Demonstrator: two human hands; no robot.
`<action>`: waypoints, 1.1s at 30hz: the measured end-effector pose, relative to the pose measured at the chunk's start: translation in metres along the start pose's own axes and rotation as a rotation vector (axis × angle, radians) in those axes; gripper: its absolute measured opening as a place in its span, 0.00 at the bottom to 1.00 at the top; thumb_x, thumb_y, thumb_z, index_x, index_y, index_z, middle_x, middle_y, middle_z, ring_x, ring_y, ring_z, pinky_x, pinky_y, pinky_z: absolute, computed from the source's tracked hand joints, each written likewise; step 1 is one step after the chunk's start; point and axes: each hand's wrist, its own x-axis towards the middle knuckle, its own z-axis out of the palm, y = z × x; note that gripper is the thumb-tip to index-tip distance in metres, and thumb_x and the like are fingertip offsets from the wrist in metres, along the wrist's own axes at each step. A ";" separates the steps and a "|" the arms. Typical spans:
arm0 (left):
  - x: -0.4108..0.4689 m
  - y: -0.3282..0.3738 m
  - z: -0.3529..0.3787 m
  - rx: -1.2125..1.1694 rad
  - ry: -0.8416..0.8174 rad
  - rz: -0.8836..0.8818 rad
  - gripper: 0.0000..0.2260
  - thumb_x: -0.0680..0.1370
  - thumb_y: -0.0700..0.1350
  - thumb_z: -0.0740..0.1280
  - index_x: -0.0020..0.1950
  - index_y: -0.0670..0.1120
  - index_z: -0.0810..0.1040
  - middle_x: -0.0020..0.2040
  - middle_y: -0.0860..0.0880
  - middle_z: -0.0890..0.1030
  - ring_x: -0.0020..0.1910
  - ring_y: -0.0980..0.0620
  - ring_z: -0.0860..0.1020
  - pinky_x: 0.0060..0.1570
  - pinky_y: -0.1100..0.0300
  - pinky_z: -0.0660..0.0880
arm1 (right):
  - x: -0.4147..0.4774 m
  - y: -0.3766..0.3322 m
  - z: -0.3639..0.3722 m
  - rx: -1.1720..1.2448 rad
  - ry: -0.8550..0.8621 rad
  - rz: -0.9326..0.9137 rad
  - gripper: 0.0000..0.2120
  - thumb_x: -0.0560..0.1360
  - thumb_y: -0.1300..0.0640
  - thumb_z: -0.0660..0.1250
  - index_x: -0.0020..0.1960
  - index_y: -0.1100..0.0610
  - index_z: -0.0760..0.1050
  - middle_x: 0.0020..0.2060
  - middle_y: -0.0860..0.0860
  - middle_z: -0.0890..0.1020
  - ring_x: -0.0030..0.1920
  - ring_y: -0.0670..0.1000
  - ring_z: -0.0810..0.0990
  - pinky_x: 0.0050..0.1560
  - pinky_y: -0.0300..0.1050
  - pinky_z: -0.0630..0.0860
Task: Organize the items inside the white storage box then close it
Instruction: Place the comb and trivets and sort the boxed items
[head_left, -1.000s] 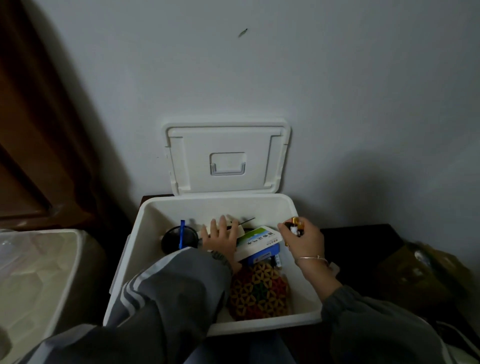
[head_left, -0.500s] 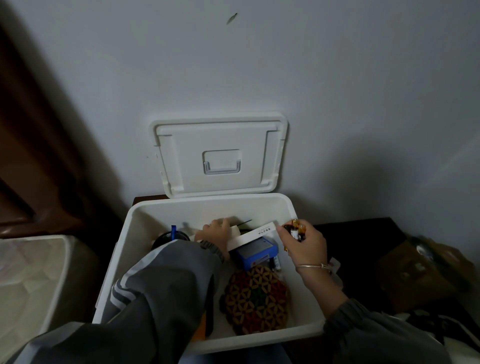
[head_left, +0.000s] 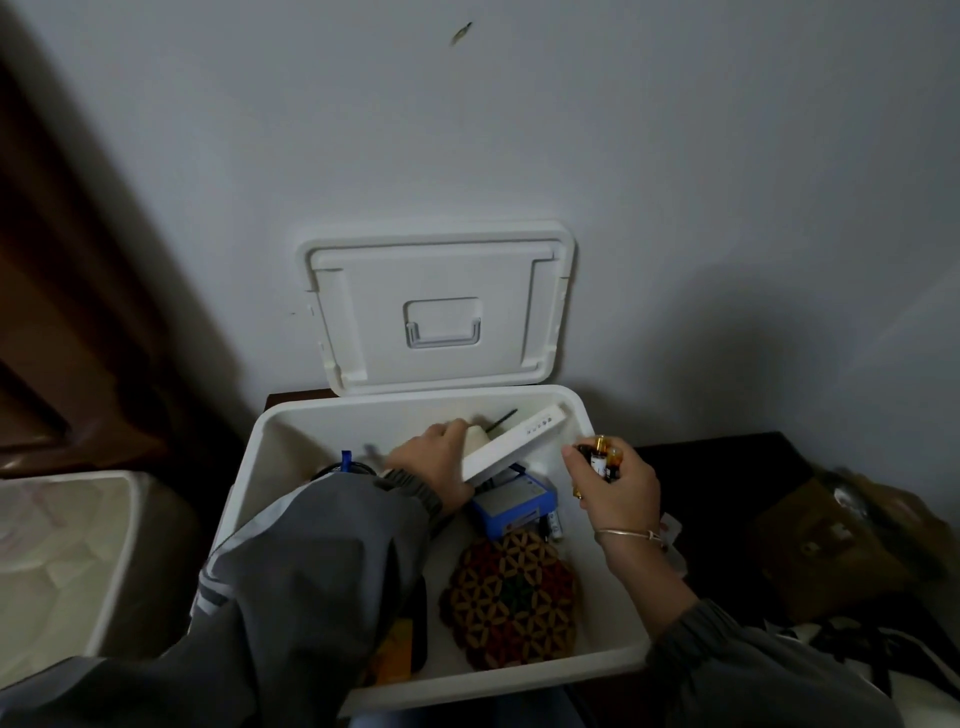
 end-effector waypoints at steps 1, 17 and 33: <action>-0.001 0.001 -0.006 -0.034 0.021 -0.004 0.27 0.67 0.57 0.69 0.62 0.54 0.62 0.59 0.48 0.76 0.53 0.44 0.78 0.48 0.50 0.76 | 0.000 0.000 0.000 0.016 0.014 0.011 0.05 0.68 0.51 0.73 0.35 0.45 0.77 0.28 0.45 0.80 0.32 0.45 0.80 0.37 0.49 0.81; -0.115 -0.070 -0.106 -1.195 -0.028 -0.182 0.30 0.49 0.52 0.76 0.50 0.47 0.80 0.45 0.49 0.86 0.41 0.53 0.84 0.38 0.62 0.79 | 0.008 -0.024 -0.007 0.005 -0.296 0.269 0.09 0.70 0.62 0.72 0.33 0.58 0.75 0.24 0.54 0.77 0.20 0.46 0.76 0.20 0.32 0.67; -0.164 -0.119 -0.087 -1.250 -0.037 -0.264 0.39 0.49 0.56 0.80 0.59 0.49 0.77 0.52 0.49 0.84 0.50 0.48 0.83 0.54 0.49 0.77 | 0.054 0.011 0.102 -1.315 -0.737 -0.190 0.13 0.72 0.54 0.69 0.54 0.58 0.77 0.53 0.56 0.81 0.53 0.58 0.79 0.53 0.48 0.76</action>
